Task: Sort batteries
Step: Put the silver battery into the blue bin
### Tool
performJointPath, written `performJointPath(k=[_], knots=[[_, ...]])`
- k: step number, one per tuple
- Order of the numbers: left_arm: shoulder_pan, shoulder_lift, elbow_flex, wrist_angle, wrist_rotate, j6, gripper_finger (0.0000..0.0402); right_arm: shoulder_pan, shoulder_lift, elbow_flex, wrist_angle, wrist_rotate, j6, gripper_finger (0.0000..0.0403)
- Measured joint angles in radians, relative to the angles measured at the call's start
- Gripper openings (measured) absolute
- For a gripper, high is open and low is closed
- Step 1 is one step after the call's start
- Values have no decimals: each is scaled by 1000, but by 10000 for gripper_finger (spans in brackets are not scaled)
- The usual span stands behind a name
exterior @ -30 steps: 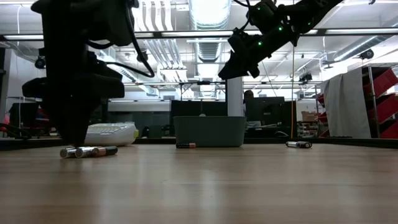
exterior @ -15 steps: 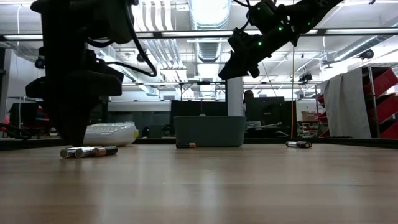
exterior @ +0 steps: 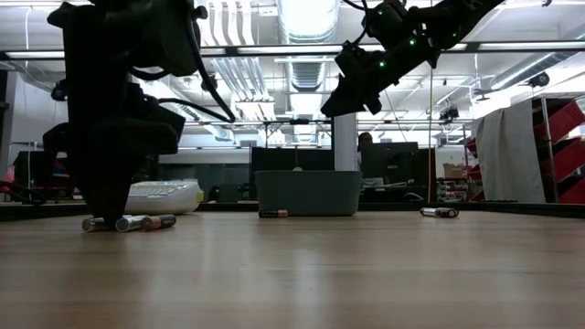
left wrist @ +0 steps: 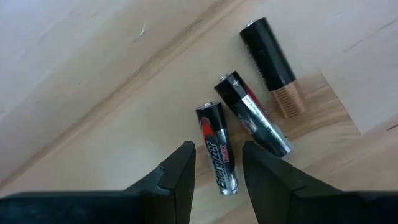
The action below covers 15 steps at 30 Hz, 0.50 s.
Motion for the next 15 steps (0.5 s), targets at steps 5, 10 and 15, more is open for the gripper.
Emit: performJointPath(k=[5, 10, 15], knots=[[0, 12, 0, 0, 0, 4, 114, 0, 0, 0, 0, 0, -1, 104], [0, 21, 0, 2, 0, 17, 114, 0, 0, 0, 0, 0, -1, 93], [0, 21, 0, 2, 0, 18, 109, 0, 0, 0, 0, 0, -2, 86]])
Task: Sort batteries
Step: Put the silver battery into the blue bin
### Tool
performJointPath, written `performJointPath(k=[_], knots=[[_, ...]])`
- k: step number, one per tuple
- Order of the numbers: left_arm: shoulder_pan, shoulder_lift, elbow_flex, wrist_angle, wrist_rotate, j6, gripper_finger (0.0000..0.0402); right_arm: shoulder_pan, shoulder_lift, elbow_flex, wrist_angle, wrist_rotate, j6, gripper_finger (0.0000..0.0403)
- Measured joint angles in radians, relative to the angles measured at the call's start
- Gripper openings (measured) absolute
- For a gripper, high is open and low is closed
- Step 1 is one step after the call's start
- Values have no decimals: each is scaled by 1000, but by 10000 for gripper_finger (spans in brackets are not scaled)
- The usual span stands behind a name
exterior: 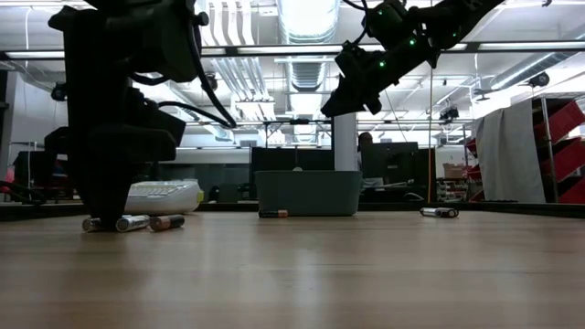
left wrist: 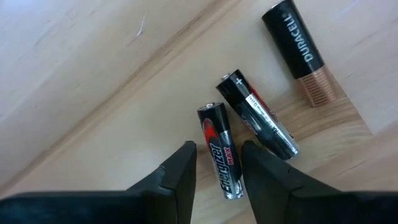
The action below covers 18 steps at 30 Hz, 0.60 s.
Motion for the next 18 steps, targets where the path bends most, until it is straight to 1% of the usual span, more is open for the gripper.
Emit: performJointPath(k=[5, 12, 18], knots=[[0, 0, 0, 4, 7, 0, 80, 0, 0, 0, 0, 0, -2, 85], [0, 0, 0, -2, 19, 7, 37, 0, 0, 0, 0, 0, -3, 99], [0, -1, 0, -21, 25, 13, 28, 0, 0, 0, 0, 0, -7, 104]])
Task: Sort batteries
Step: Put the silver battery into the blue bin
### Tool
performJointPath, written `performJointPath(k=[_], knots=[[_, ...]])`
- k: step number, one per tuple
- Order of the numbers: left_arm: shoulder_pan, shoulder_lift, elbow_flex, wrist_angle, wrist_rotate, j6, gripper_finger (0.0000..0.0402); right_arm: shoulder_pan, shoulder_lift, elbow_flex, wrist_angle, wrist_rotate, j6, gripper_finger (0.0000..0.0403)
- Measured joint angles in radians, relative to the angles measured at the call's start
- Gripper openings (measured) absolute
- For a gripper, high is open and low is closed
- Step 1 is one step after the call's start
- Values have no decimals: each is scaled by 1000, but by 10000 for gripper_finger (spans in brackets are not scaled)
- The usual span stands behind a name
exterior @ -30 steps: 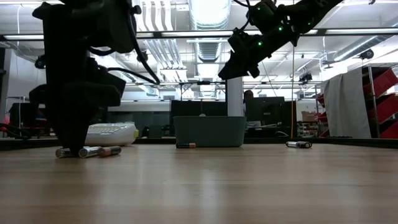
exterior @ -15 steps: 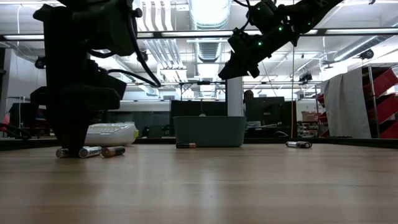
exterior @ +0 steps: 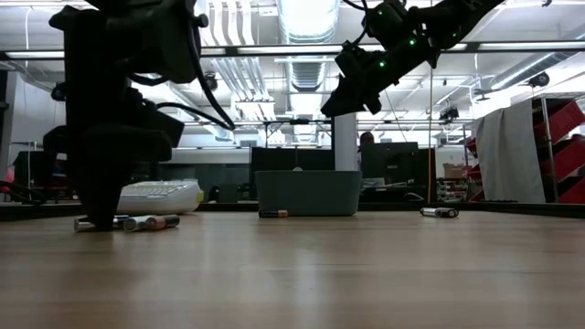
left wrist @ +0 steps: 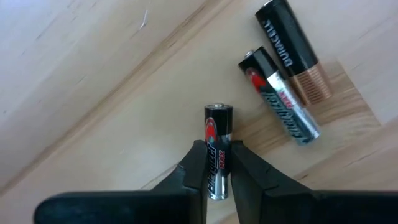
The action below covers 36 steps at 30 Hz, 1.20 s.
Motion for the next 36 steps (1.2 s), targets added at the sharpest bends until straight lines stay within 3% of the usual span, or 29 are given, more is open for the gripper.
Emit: performJointPath(k=[5, 8, 14, 21, 29, 36], knots=[[-1, -28, 5, -39, 6, 35, 27, 0, 0, 0, 0, 0, 0, 94], [-12, -62, 28, -60, -41, 64, 27, 0, 0, 0, 0, 0, -7, 87], [-62, -171, 70, -73, -263, 187, 26, 5, 0, 0, 1, -32, -26, 80], [-134, -278, 98, -10, -645, 377, 26, 37, 7, 0, 81, -314, -45, 95], [-136, -285, 98, -6, -711, 415, 27, 112, 9, 0, 194, -335, -80, 119], [-137, -259, 98, 67, -874, 480, 28, 148, 8, 0, 265, -334, -129, 135]])
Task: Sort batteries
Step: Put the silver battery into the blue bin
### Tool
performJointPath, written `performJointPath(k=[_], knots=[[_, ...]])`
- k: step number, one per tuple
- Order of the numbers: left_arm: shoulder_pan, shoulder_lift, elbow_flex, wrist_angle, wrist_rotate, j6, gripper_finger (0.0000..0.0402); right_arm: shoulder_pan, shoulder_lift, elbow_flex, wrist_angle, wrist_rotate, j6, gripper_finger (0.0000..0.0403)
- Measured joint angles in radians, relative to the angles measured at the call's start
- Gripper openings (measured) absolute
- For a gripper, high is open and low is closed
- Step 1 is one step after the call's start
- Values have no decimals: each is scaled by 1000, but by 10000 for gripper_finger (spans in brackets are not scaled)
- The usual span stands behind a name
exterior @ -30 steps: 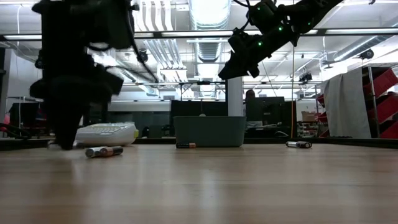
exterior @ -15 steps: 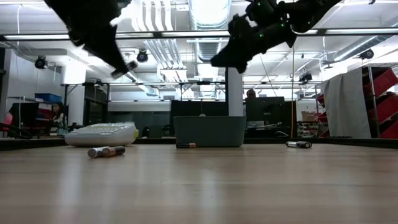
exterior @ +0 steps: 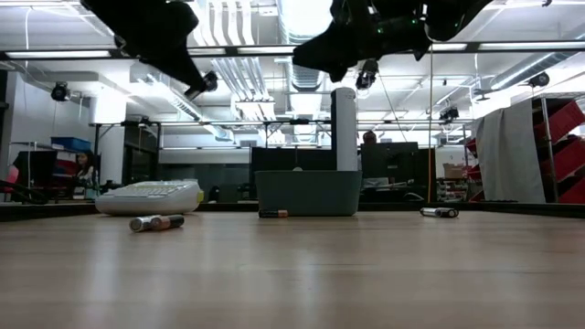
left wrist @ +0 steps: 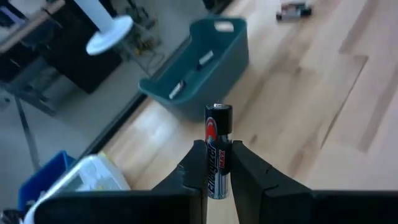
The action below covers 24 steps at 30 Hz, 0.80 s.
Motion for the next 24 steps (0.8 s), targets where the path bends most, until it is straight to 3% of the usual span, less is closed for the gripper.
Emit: performJointPath(k=[10, 24], knots=[[-30, 37, -6, 262, -26, 237, 28, 1, 0, 0, 19, 0, -19, 145], [-40, 41, -8, 273, -25, 255, 29, 1, 0, 0, 13, 1, -19, 130]])
